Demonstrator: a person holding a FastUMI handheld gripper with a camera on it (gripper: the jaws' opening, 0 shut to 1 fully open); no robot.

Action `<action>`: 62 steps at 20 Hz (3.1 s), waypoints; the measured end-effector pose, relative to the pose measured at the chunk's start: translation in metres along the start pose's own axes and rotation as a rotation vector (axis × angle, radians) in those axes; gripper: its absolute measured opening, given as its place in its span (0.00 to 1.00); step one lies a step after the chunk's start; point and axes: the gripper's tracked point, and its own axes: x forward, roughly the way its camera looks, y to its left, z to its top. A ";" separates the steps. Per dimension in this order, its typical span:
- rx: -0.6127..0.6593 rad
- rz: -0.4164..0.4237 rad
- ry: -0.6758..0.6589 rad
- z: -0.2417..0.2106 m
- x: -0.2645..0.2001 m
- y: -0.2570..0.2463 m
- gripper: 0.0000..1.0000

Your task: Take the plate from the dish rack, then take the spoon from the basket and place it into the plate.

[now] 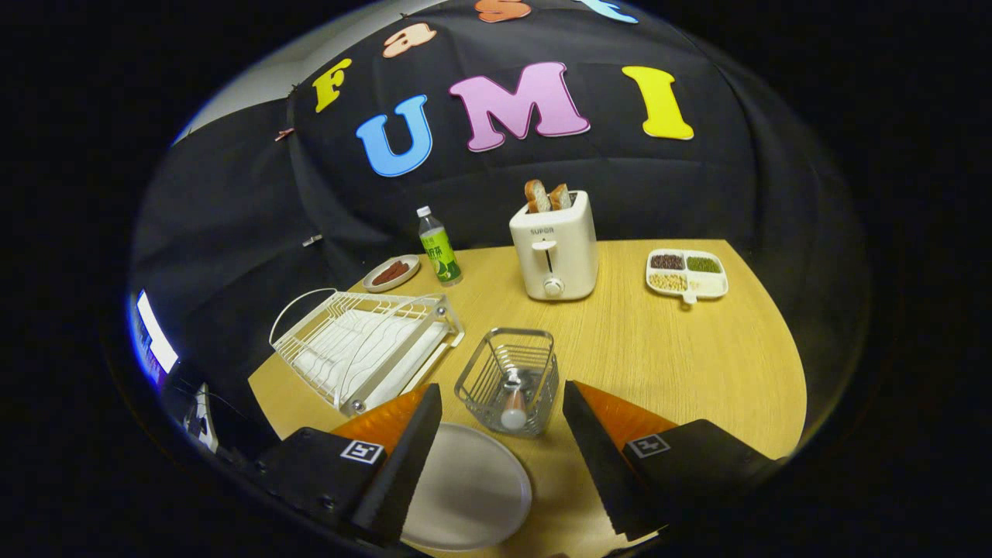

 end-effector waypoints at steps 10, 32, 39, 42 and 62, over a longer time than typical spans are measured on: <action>-0.097 -0.009 -0.047 -0.001 0.052 -0.004 0.58; -0.070 0.146 -0.077 0.069 -0.020 0.044 0.22; -0.205 0.304 0.062 -0.007 -0.038 0.098 0.22; -0.276 0.331 0.112 -0.041 -0.028 0.106 0.22; -0.219 0.146 0.219 -0.057 -0.034 0.063 1.00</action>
